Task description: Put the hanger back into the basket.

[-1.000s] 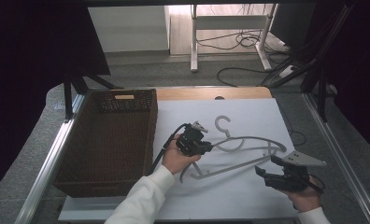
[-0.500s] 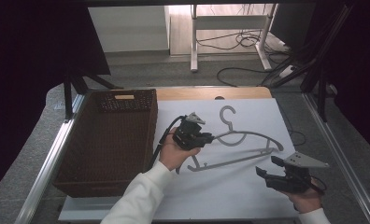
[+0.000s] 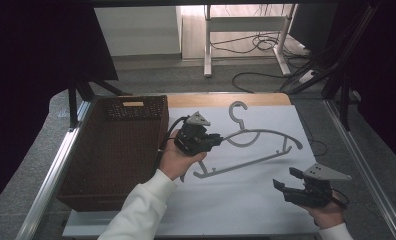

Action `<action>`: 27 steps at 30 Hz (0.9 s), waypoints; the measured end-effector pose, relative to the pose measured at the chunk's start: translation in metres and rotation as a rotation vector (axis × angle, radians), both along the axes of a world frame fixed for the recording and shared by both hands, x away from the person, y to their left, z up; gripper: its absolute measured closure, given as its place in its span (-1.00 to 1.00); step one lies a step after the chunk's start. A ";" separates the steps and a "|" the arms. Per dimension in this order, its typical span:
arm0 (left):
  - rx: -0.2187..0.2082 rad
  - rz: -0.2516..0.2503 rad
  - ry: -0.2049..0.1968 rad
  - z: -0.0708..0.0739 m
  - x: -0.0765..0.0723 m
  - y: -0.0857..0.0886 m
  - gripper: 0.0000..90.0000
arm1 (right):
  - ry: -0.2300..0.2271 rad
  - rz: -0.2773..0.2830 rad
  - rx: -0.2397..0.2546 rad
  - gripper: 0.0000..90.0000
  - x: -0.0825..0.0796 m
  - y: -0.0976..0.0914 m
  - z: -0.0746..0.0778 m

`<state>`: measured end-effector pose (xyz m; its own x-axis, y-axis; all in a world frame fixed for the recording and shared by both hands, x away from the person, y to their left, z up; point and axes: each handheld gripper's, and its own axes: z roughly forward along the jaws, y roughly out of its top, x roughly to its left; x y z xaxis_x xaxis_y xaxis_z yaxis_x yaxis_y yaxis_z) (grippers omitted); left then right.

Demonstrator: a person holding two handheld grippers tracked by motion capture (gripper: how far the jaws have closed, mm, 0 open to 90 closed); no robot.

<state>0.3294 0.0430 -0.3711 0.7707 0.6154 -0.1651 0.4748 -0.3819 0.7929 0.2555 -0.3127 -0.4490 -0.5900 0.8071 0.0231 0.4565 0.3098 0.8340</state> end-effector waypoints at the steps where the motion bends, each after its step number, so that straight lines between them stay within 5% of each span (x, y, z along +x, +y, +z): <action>1: -0.001 0.000 -0.006 0.003 -0.001 0.002 0.83 | 0.000 0.001 -0.001 -0.41 0.000 0.000 0.000; 12: -0.025 0.050 -0.050 0.031 -0.011 0.038 0.82 | 0.002 0.002 -0.007 -0.40 0.001 0.002 -0.001; 27: -0.043 0.144 -0.096 0.043 -0.028 0.100 0.82 | 0.010 0.004 -0.021 -0.40 0.002 0.005 -0.003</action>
<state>0.3012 0.1433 -0.3286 0.6884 0.7146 -0.1238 0.4435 -0.2797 0.8515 0.2575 -0.3081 -0.4515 -0.5932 0.8050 0.0118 0.4635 0.3294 0.8226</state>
